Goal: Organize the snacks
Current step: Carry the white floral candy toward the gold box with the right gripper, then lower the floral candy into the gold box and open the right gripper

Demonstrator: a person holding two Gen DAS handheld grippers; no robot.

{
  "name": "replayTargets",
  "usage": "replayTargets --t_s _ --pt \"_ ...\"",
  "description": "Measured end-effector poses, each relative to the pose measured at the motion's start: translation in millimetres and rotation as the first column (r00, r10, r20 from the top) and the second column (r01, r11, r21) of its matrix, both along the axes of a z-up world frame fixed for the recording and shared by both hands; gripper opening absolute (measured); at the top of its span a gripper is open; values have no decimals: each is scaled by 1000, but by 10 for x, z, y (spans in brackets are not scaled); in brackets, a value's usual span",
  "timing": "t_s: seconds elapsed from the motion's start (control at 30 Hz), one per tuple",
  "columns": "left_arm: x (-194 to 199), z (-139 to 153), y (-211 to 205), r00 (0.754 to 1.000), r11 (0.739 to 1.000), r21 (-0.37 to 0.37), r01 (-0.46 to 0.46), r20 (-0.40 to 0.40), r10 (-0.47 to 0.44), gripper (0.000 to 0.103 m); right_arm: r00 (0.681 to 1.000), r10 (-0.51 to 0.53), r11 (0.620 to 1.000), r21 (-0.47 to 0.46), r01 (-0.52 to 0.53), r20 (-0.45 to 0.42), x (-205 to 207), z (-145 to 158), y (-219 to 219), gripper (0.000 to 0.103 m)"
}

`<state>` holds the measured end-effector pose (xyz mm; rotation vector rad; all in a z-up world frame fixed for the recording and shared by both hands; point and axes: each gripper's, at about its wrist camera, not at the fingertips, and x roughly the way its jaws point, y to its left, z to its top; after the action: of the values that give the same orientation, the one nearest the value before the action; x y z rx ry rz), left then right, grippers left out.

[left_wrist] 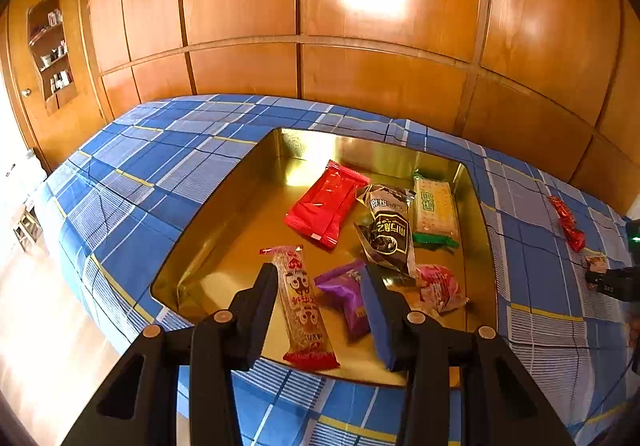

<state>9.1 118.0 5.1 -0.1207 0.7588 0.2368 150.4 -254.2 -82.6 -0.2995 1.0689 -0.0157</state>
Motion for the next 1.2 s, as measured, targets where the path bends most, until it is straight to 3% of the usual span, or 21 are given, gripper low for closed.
replayTargets --t_s 0.23,0.4,0.57,0.77,0.97,1.2 --pt "-74 -70 78 1000 1000 -22 -8 -6 8 44 996 -84 994 69 86 -29 -137 31 44 27" --pt "-111 -72 143 1000 999 -32 -24 5 24 44 996 -64 981 180 73 -56 -350 70 213 23" --pt "-122 -77 187 999 999 -33 -33 10 33 44 999 28 955 296 -21 -20 -558 223 571 22" --pt "-129 -91 217 999 998 -40 -38 9 39 44 984 171 918 357 -174 39 -642 467 1217 22" --pt "-152 -127 318 998 997 -48 -67 7 68 44 942 319 855 396 -334 104 -650 761 2013 22" --pt "-146 -189 406 996 995 -43 -94 -7 94 44 904 412 822 382 -422 113 -468 746 2802 23"
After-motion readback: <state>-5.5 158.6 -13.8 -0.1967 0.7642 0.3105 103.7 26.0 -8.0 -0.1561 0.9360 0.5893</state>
